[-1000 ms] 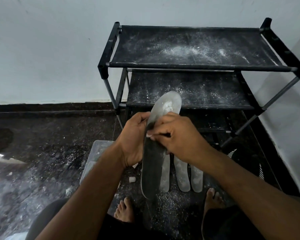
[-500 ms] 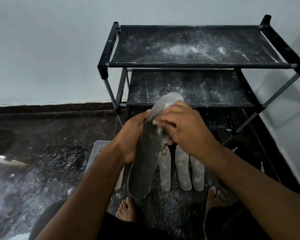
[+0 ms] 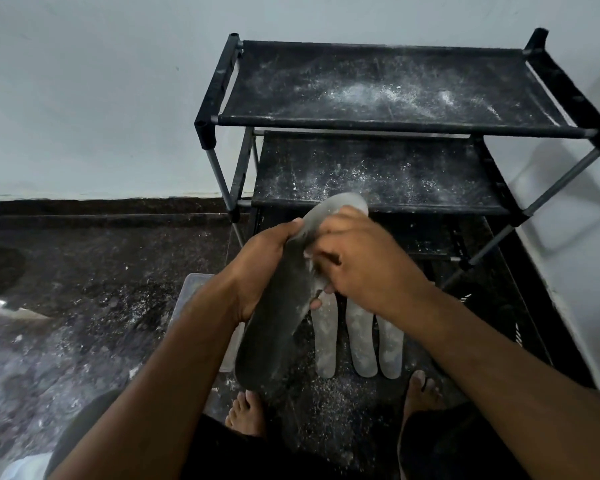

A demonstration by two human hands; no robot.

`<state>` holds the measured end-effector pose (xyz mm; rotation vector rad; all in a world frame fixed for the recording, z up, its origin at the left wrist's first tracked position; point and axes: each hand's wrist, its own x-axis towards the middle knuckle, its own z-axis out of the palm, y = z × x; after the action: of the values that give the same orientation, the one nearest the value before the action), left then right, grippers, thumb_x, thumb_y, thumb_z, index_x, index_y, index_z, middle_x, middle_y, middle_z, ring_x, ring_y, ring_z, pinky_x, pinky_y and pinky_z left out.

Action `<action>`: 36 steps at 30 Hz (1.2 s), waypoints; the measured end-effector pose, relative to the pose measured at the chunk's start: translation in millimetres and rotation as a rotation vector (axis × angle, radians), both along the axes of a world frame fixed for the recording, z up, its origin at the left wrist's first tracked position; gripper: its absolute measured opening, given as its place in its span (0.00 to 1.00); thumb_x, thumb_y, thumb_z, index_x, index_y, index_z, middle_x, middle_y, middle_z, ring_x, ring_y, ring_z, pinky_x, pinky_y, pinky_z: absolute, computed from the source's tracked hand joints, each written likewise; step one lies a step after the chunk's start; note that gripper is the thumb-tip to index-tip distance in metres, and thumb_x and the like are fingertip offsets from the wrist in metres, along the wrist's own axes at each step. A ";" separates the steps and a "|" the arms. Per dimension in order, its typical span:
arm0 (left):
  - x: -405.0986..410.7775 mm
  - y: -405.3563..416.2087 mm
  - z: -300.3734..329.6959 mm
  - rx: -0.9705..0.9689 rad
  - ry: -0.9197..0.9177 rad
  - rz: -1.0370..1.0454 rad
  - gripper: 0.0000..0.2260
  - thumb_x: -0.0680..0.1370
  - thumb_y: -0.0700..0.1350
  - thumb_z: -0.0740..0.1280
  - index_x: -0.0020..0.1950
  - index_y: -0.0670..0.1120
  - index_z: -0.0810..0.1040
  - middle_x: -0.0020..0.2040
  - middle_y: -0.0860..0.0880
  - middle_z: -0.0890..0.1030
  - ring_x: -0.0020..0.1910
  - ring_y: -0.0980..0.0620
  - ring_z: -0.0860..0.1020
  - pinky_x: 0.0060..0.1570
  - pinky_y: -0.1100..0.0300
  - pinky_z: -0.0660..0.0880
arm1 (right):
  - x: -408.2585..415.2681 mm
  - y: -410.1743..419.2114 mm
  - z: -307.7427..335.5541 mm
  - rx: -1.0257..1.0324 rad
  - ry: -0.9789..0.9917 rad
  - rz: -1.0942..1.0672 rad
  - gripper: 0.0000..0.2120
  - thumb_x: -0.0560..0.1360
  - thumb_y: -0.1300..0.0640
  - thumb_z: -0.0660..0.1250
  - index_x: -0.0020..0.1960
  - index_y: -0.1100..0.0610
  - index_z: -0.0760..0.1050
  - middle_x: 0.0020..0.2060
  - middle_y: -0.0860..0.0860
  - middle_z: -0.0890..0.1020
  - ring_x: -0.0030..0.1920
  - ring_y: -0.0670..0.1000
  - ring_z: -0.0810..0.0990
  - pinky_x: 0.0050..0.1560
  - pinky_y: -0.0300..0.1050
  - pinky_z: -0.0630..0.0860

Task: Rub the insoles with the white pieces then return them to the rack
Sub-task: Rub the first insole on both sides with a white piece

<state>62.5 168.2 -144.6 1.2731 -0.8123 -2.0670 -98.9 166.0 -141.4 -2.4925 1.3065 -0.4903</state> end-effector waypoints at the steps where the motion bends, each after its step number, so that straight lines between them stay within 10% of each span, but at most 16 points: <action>1: 1.9 0.5 -1.1 -0.011 -0.037 0.009 0.23 0.85 0.56 0.56 0.49 0.40 0.81 0.35 0.40 0.80 0.30 0.45 0.79 0.33 0.53 0.78 | 2.7 3.4 -0.2 0.090 0.017 0.074 0.06 0.75 0.53 0.71 0.49 0.52 0.84 0.43 0.43 0.77 0.49 0.43 0.69 0.49 0.40 0.70; 8: 5.2 -1.4 1.9 0.021 -0.044 -0.009 0.24 0.85 0.57 0.54 0.60 0.38 0.79 0.45 0.37 0.83 0.39 0.40 0.82 0.37 0.52 0.78 | -14.3 -10.1 7.8 -0.108 -0.041 -0.065 0.04 0.75 0.55 0.72 0.47 0.53 0.84 0.43 0.44 0.79 0.50 0.43 0.70 0.51 0.38 0.66; 14: 5.1 -3.1 0.5 0.029 -0.064 0.027 0.24 0.85 0.57 0.55 0.57 0.38 0.78 0.41 0.39 0.81 0.34 0.42 0.80 0.36 0.53 0.77 | -10.0 -2.1 1.7 0.206 -0.198 0.023 0.02 0.72 0.53 0.75 0.43 0.52 0.85 0.39 0.45 0.80 0.43 0.45 0.78 0.46 0.46 0.78; 18: 5.1 -3.7 -0.2 0.036 -0.031 0.039 0.27 0.85 0.58 0.54 0.66 0.36 0.76 0.49 0.36 0.81 0.40 0.39 0.82 0.39 0.51 0.77 | -21.4 -16.7 1.1 -0.113 -0.130 -0.195 0.06 0.74 0.53 0.73 0.49 0.53 0.84 0.44 0.46 0.81 0.49 0.46 0.73 0.53 0.44 0.72; 24: 2.6 -1.9 -0.9 -0.023 -0.036 0.103 0.23 0.86 0.55 0.54 0.52 0.38 0.79 0.35 0.40 0.80 0.30 0.44 0.77 0.33 0.53 0.78 | 0.3 2.7 -7.3 0.184 -0.140 0.033 0.06 0.72 0.51 0.75 0.46 0.52 0.85 0.41 0.45 0.80 0.47 0.44 0.74 0.51 0.45 0.75; 29: 1.0 -3.8 -0.6 -0.023 -0.036 0.089 0.26 0.86 0.56 0.53 0.63 0.35 0.78 0.45 0.36 0.83 0.39 0.40 0.83 0.39 0.49 0.80 | -13.0 -11.7 -5.8 -0.128 -0.181 -0.214 0.08 0.74 0.54 0.72 0.51 0.55 0.84 0.44 0.48 0.81 0.49 0.46 0.73 0.54 0.44 0.71; 36: -0.1 -0.3 1.7 -0.027 -0.039 0.117 0.22 0.85 0.56 0.56 0.52 0.39 0.80 0.36 0.41 0.80 0.31 0.44 0.77 0.33 0.53 0.78 | 3.4 -2.9 -15.4 0.086 -0.215 -0.020 0.06 0.73 0.52 0.73 0.44 0.55 0.85 0.40 0.47 0.80 0.46 0.46 0.74 0.48 0.44 0.74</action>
<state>62.4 167.9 -142.9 1.3186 -0.7618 -1.9380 -95.5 163.1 -156.7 -2.2865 1.2426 -0.6721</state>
